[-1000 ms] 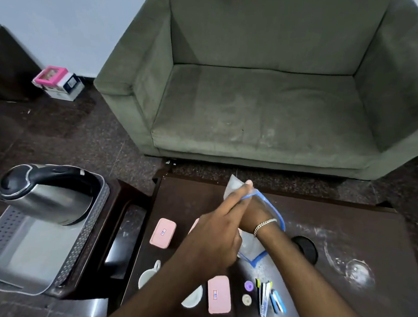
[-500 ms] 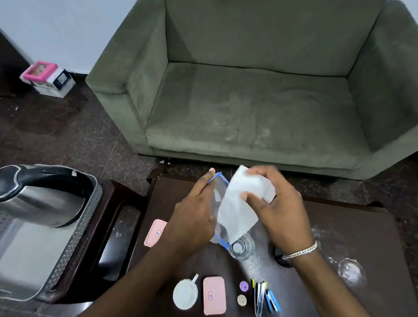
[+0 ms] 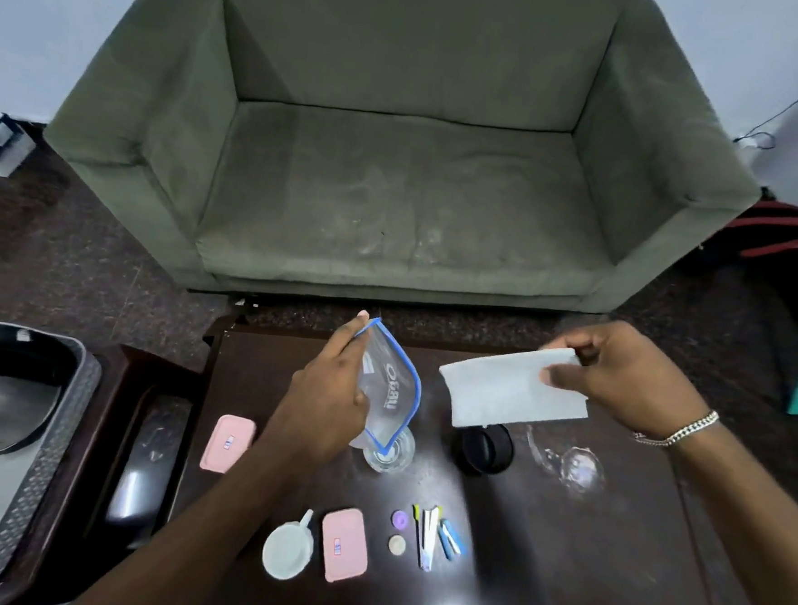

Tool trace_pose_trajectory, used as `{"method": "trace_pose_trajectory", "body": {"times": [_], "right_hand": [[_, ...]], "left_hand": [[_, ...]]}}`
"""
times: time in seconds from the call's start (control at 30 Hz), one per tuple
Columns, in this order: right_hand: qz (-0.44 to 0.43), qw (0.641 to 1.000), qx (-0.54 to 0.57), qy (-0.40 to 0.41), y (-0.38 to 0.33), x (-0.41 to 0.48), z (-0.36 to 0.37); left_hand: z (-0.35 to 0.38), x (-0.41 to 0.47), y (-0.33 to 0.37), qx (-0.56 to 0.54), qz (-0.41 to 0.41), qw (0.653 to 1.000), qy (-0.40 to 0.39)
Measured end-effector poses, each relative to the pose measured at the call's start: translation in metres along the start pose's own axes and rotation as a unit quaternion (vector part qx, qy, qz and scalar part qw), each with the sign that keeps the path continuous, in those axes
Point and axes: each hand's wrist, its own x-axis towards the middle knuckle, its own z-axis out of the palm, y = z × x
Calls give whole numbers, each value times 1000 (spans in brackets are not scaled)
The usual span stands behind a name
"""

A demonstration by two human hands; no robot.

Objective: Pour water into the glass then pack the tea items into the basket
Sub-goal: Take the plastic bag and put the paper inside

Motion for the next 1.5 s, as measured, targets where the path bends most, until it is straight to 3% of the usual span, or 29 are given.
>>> {"method": "trace_pose_trajectory", "body": {"times": [0.17,0.4,0.83,0.9,0.93,1.0,1.07,1.13,1.23,1.37,1.5], "right_hand": [[59,997,6,49,59,-6,9],[111,991,-74,33,122,14,81],[191,980,-62,2,143,41,157],[166,980,-106,30,135,36,144],[134,981,-107,90,126,31,131],[37,968,8,249,95,13,100],[-86,929,143,330,51,-14,74],[-193,922,186,280,10,-42,67],[-263,951,63,149,-32,-63,85],[-170,971,-143,91,-53,-53,125],[-168,977,-68,109,-63,-33,138]], "left_hand": [[18,0,9,0,2,1000,-18],[37,-2,10,4,19,999,-26],[33,-10,-1,6,37,999,3],[32,-12,-2,-9,42,999,12],[32,-12,-1,-20,44,999,17],[30,-13,-1,-36,41,998,32],[26,-14,3,-52,37,997,47],[22,-14,9,-78,28,994,66],[12,-11,20,-119,14,987,109],[3,-9,28,-174,-20,969,176],[-9,-13,16,-219,-35,947,235]]}}
